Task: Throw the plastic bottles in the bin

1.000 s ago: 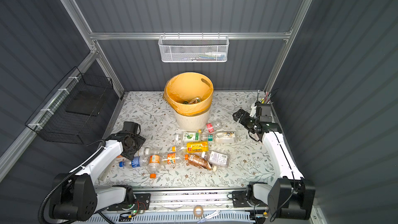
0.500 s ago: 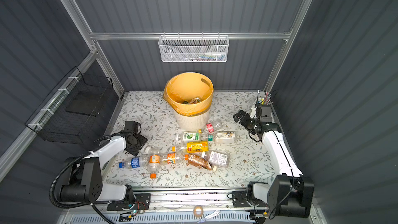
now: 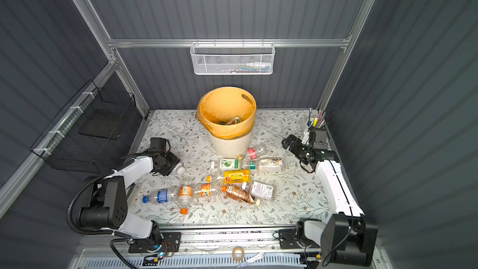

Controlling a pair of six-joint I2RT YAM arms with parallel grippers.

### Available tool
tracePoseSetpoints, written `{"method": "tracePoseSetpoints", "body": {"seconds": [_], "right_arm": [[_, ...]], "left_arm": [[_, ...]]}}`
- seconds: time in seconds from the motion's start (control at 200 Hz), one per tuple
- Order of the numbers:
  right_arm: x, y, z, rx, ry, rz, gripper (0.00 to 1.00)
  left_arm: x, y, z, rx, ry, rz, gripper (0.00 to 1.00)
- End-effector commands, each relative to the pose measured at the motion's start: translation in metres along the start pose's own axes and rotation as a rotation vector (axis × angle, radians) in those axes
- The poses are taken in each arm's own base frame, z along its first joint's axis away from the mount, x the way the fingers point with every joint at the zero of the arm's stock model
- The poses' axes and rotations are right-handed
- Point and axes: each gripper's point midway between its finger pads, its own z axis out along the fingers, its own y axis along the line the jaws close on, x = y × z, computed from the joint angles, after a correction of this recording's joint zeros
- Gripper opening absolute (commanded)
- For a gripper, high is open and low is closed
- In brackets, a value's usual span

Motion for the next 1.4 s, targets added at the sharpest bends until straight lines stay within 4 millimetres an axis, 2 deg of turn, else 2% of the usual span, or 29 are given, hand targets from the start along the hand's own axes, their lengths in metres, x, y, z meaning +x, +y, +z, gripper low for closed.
{"method": "tracePoseSetpoints", "body": {"seconds": [0.0,0.13,0.28,0.38,0.4,0.415,0.425,0.45,0.53,0.59,0.655,0.7,0.77,0.84,0.86,1.076,1.191,1.396], "right_arm": [[0.001,-0.015,-0.001,0.043,-0.016,0.021,0.99],[0.0,-0.021,-0.001,0.032,-0.032,0.054,0.99],[0.003,-0.013,0.0,-0.034,-0.02,0.07,0.99],[0.01,-0.015,0.002,-0.036,-0.002,0.084,0.99],[0.011,-0.016,0.003,-0.036,0.002,0.088,0.99],[0.012,-0.016,0.003,-0.036,0.004,0.093,0.99],[0.013,-0.016,0.003,-0.037,0.007,0.095,0.99],[0.015,-0.017,0.004,-0.039,0.015,0.103,0.99],[0.014,-0.014,0.006,-0.068,0.007,0.108,0.99],[0.017,-0.012,0.007,-0.081,0.014,0.115,0.99],[0.018,-0.012,0.006,-0.086,0.018,0.115,0.99],[0.018,-0.011,0.003,-0.082,0.013,0.108,0.99],[0.019,-0.014,0.001,-0.063,0.009,0.1,0.99],[0.014,-0.012,-0.009,-0.063,-0.032,0.079,0.99],[0.014,-0.012,-0.009,-0.062,-0.035,0.077,0.99],[0.015,-0.014,-0.008,-0.054,-0.033,0.097,0.99],[0.019,-0.018,-0.004,-0.047,-0.016,0.133,0.99],[0.036,-0.023,0.007,-0.069,0.011,0.241,0.99]], "left_arm": [[-0.033,-0.055,-0.051,0.201,-0.125,0.085,0.4],[-0.064,-0.111,-0.119,0.401,-0.267,0.154,0.4],[-0.087,-0.174,-0.195,0.591,-0.397,0.259,0.4],[-0.081,-0.223,-0.234,0.711,-0.448,0.364,0.4],[-0.077,-0.234,-0.24,0.728,-0.455,0.392,0.4],[-0.072,-0.239,-0.238,0.729,-0.449,0.413,0.4],[-0.072,-0.249,-0.25,0.755,-0.467,0.43,0.4],[-0.065,-0.264,-0.259,0.783,-0.473,0.468,0.4],[-0.038,-0.308,-0.266,0.855,-0.422,0.565,0.43],[-0.015,-0.337,-0.259,0.881,-0.326,0.63,0.46],[0.005,-0.358,-0.245,0.879,-0.232,0.685,0.53],[0.009,-0.368,-0.242,0.884,-0.196,0.688,0.6],[0.007,-0.372,-0.241,0.89,-0.199,0.678,0.74],[0.003,-0.371,-0.251,0.91,-0.245,0.67,0.96],[0.002,-0.37,-0.253,0.912,-0.257,0.667,0.99],[0.0,-0.347,-0.275,0.901,-0.342,0.684,1.0],[-0.005,-0.327,-0.278,0.849,-0.396,0.684,1.0],[-0.016,-0.279,-0.251,0.685,-0.456,0.632,1.0]]}}
